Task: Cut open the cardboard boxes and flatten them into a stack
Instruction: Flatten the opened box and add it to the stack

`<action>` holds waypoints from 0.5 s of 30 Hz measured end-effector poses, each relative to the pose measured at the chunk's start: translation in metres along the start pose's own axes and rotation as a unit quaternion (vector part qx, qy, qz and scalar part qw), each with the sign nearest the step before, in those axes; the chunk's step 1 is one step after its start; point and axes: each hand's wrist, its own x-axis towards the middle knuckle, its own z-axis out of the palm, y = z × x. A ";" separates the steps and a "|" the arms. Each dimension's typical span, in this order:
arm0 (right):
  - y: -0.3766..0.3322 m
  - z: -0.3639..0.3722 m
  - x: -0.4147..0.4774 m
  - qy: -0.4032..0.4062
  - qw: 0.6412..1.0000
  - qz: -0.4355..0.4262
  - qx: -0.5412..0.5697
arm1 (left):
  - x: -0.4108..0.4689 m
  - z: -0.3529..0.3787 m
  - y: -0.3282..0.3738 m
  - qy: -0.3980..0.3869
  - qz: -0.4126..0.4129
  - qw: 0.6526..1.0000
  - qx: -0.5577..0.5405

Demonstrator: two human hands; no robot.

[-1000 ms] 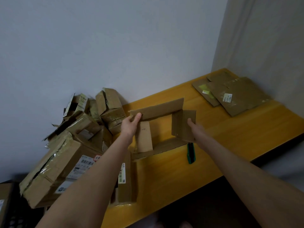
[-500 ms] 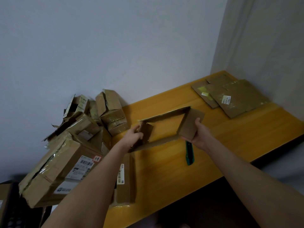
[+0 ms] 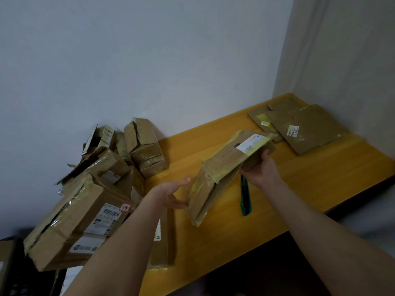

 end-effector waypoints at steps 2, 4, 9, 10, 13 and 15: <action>-0.001 -0.001 0.000 -0.004 1.000 0.008 0.007 | 0.004 0.001 -0.004 0.037 0.033 0.997 0.054; -0.002 -0.001 0.000 -0.014 1.000 0.018 0.008 | 0.007 0.003 -0.003 0.073 0.102 0.984 0.126; 0.004 0.005 0.001 -0.050 0.996 0.057 -0.047 | 0.001 0.009 0.010 0.049 0.162 0.979 0.116; 0.004 0.006 0.002 -0.052 0.995 0.063 -0.064 | 0.000 0.009 0.010 0.052 0.162 0.977 0.127; 0.003 0.009 0.004 -0.048 0.991 0.092 -0.084 | -0.002 0.007 0.005 0.030 0.144 0.977 0.153; 0.002 0.008 0.004 -0.040 0.991 0.100 -0.078 | -0.001 0.007 0.003 0.018 0.146 0.977 0.154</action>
